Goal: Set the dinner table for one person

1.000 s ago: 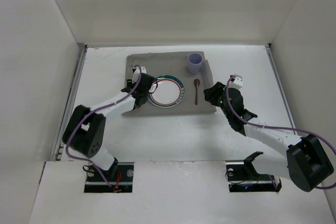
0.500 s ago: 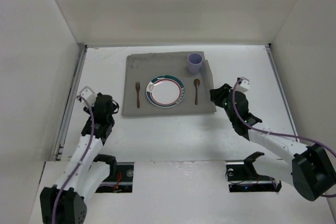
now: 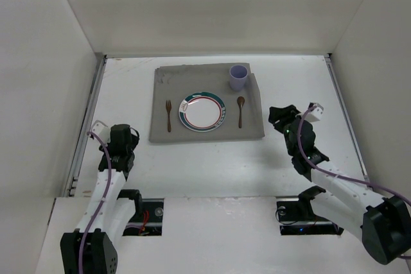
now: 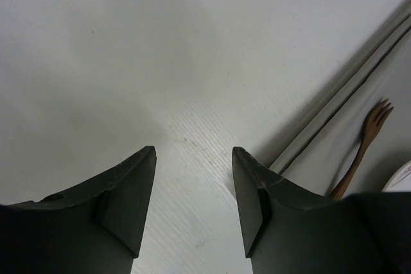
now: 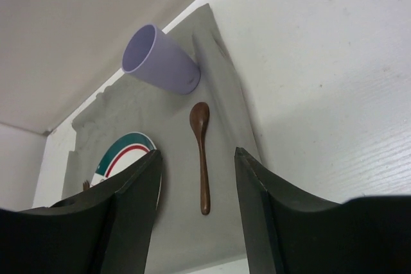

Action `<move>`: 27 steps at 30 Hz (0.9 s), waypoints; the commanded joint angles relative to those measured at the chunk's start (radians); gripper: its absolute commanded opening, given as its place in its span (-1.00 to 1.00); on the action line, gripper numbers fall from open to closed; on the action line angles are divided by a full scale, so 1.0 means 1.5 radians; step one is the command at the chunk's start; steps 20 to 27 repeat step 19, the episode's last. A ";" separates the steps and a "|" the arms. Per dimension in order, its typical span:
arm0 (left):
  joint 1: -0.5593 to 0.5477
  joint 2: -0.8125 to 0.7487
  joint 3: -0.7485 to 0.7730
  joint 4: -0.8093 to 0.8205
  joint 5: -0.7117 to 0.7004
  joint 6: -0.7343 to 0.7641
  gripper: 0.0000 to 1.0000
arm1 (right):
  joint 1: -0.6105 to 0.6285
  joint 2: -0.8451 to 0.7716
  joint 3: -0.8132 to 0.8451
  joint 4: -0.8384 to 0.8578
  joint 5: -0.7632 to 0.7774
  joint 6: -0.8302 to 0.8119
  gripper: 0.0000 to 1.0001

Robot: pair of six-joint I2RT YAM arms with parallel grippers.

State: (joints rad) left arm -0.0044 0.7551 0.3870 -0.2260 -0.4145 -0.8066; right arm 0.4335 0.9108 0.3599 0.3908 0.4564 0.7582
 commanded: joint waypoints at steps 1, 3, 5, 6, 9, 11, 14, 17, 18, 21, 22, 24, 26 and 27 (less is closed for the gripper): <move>0.009 -0.008 -0.008 0.031 0.020 -0.014 -0.03 | -0.005 -0.005 -0.004 0.046 0.020 0.013 0.13; 0.010 -0.008 -0.006 0.037 0.022 -0.016 -0.04 | -0.011 0.000 -0.005 0.048 0.016 0.017 0.14; 0.009 -0.008 -0.007 0.040 0.019 -0.016 -0.04 | -0.009 0.013 -0.001 0.053 0.006 0.018 0.14; 0.008 -0.009 -0.012 0.042 0.019 -0.016 -0.04 | -0.009 0.021 0.004 0.053 -0.002 0.016 0.14; 0.007 -0.013 -0.017 0.044 0.019 -0.021 -0.07 | -0.009 0.039 0.012 0.053 -0.012 0.012 0.14; 0.006 -0.003 -0.007 0.042 0.018 -0.015 -0.08 | -0.009 0.051 0.015 0.053 -0.020 0.016 0.15; -0.002 -0.001 -0.009 0.045 0.014 -0.015 -0.09 | -0.009 0.059 0.022 0.053 -0.042 0.014 0.15; -0.002 0.018 0.001 0.050 0.014 -0.012 -0.10 | -0.009 0.065 0.022 0.053 -0.035 0.017 0.15; -0.004 0.024 0.008 0.048 0.016 -0.009 -0.10 | -0.009 0.071 0.022 0.053 -0.040 0.018 0.15; -0.008 0.025 0.009 0.050 0.018 -0.006 -0.08 | -0.009 0.075 0.025 0.053 -0.043 0.019 0.15; -0.008 0.025 0.009 0.050 0.018 -0.006 -0.08 | -0.009 0.075 0.025 0.053 -0.043 0.019 0.15; -0.008 0.025 0.009 0.050 0.018 -0.006 -0.08 | -0.009 0.075 0.025 0.053 -0.043 0.019 0.15; -0.008 0.025 0.009 0.050 0.018 -0.006 -0.08 | -0.009 0.075 0.025 0.053 -0.043 0.019 0.15; -0.008 0.025 0.009 0.050 0.018 -0.006 -0.08 | -0.009 0.075 0.025 0.053 -0.043 0.019 0.15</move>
